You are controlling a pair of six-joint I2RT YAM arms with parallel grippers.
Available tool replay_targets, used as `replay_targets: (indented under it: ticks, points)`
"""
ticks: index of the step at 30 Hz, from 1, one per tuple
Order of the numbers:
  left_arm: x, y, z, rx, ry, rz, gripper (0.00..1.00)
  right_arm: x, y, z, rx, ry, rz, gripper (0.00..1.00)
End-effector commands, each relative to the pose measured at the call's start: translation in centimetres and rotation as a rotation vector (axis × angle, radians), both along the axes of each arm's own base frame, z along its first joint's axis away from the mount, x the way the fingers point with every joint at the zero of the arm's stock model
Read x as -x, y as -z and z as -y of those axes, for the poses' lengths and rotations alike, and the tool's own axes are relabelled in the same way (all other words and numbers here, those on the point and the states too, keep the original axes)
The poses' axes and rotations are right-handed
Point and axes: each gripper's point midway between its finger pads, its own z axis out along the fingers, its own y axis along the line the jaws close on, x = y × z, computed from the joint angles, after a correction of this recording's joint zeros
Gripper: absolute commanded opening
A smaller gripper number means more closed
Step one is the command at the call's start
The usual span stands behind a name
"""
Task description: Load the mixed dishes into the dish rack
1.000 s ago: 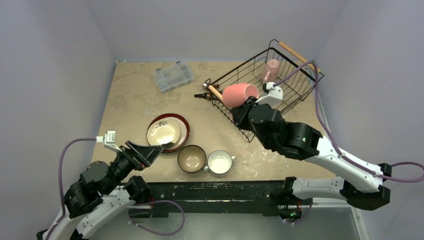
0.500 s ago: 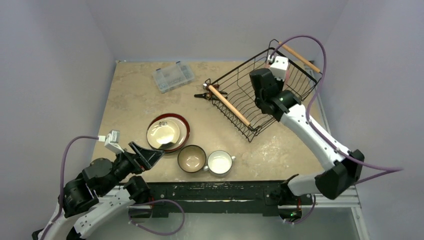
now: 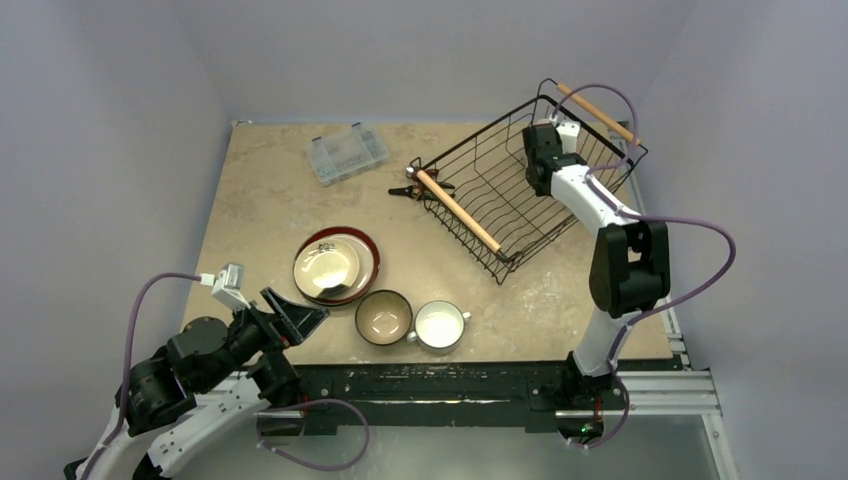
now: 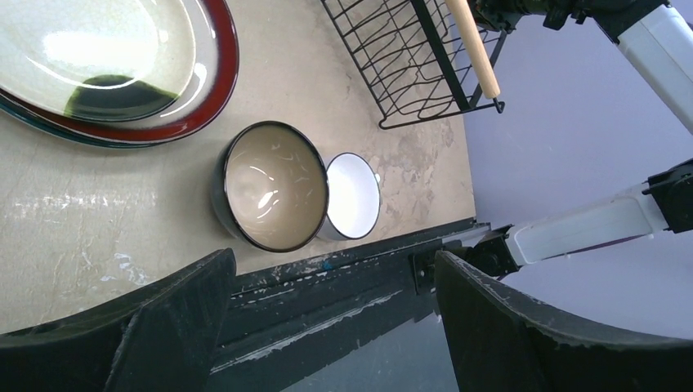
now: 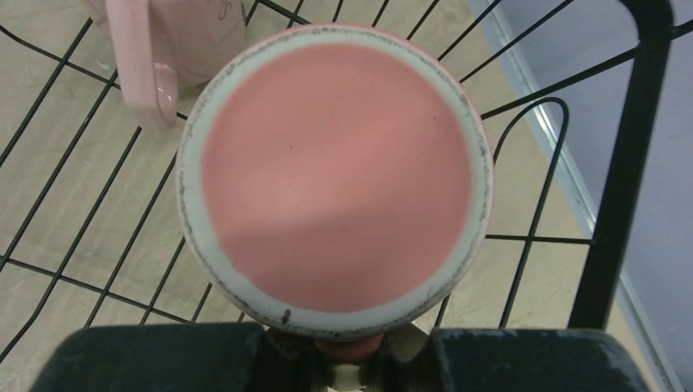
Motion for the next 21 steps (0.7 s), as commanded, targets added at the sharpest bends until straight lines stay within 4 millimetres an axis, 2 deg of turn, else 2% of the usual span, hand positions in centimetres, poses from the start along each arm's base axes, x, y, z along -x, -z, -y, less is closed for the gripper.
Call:
replay_targets:
  ticks: [1, 4, 11, 17, 21]
  points:
    - [0.2, -0.2, 0.1, 0.005, 0.017, 0.006, 0.91, -4.1, -5.4, 1.4, -0.116, 0.01, 0.241, 0.0]
    - [0.2, -0.1, 0.1, -0.005, 0.02, 0.002, 0.91, -4.7, -4.4, 2.3, -0.15, 0.019, 0.244, 0.0]
    - [0.4, 0.0, -0.2, -0.01, 0.017, 0.004, 0.91, -5.9, -3.0, 2.9, -0.147, 0.014, 0.259, 0.0]
    - [0.3, 0.0, -0.4, -0.016, 0.01, 0.015, 0.91, -7.0, -1.0, 2.7, -0.159, 0.02, 0.212, 0.0]
    - [0.2, -0.3, -0.5, -0.034, 0.006, 0.021, 0.91, -7.2, 0.0, 3.3, -0.137, 0.062, 0.192, 0.0]
